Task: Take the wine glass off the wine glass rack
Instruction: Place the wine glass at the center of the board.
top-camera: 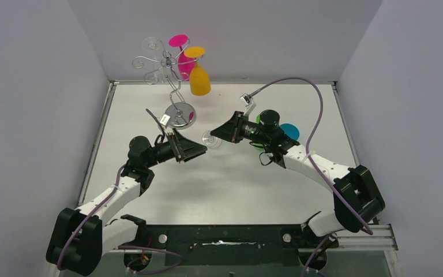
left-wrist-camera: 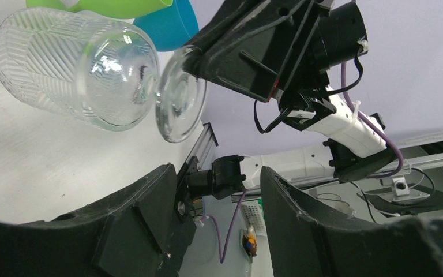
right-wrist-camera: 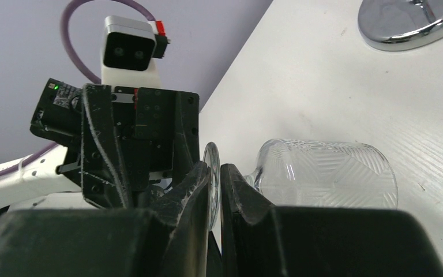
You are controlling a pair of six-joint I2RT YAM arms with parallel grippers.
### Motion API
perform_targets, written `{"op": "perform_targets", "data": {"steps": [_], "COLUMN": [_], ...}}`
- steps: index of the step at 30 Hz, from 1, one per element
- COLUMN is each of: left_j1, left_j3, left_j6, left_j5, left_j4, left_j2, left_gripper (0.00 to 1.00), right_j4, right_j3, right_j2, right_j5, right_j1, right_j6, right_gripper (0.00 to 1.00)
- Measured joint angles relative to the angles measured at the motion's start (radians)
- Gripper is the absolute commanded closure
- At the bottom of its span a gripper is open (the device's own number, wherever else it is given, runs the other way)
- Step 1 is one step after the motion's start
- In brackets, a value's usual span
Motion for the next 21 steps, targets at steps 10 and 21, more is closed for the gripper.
{"op": "perform_targets", "data": {"steps": [10,21], "left_j1": [-0.009,-0.018], "left_j3": [-0.006,-0.006], "left_j6": [-0.069,-0.112], "left_j5": [-0.039,-0.041], "left_j4": [0.122,0.217], "left_j2": [0.069,0.115], "left_gripper": [0.64,0.87], "right_j4": [0.109,0.127], "right_j3": [-0.019,-0.019], "right_j2": [-0.007,-0.007], "right_j5": [-0.056,-0.100], "right_j1": [0.002,0.019], "right_j6": [0.067,0.074], "right_gripper": [1.00,1.00]}}
